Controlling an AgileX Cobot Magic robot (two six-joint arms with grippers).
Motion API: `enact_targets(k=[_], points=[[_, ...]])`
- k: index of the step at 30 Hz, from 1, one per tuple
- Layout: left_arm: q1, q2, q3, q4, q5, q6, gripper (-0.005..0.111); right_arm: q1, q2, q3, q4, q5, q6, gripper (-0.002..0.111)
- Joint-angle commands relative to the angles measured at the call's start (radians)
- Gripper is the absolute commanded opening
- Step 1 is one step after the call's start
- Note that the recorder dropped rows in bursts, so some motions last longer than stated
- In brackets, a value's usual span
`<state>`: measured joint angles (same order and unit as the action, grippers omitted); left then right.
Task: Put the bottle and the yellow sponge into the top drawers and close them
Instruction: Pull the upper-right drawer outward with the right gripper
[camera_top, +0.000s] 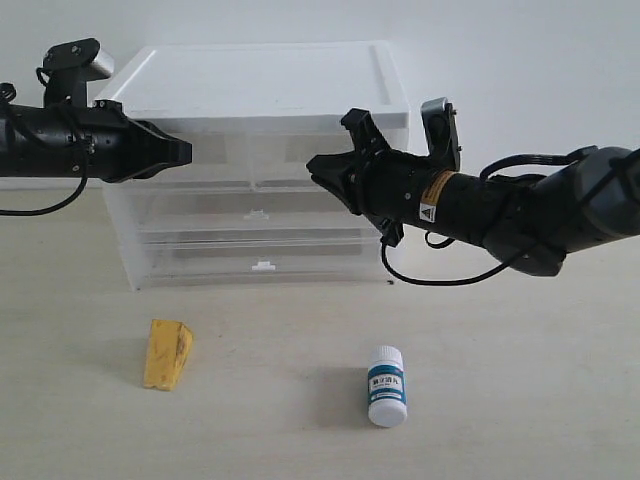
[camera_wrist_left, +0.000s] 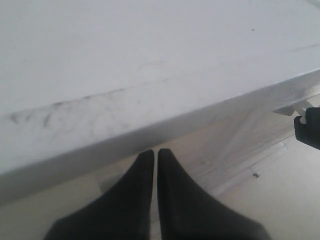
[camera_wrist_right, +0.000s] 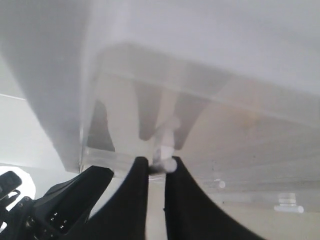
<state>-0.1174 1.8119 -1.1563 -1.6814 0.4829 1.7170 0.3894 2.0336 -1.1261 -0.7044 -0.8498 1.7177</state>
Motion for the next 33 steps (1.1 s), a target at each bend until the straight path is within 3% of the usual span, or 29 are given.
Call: enact_targets(k=[1,28,30,33], points=[[0.004,0.01,-0.016,-0.034,-0.095,0.001,0.004,0.012,-0.011,0.009,-0.107,-0.067,0.0,0.0],[0.004,0.046,-0.031,-0.037,-0.092,0.026,0.004,-0.003,-0.011,0.09,-0.172,-0.215,-0.007,0.001],[0.004,0.046,-0.031,-0.035,-0.091,0.026,0.004,-0.022,-0.011,0.09,-0.163,-0.215,-0.01,0.011],[0.004,0.046,-0.031,-0.035,-0.091,0.026,0.004,-0.047,-0.011,0.09,-0.157,-0.222,0.037,0.044]])
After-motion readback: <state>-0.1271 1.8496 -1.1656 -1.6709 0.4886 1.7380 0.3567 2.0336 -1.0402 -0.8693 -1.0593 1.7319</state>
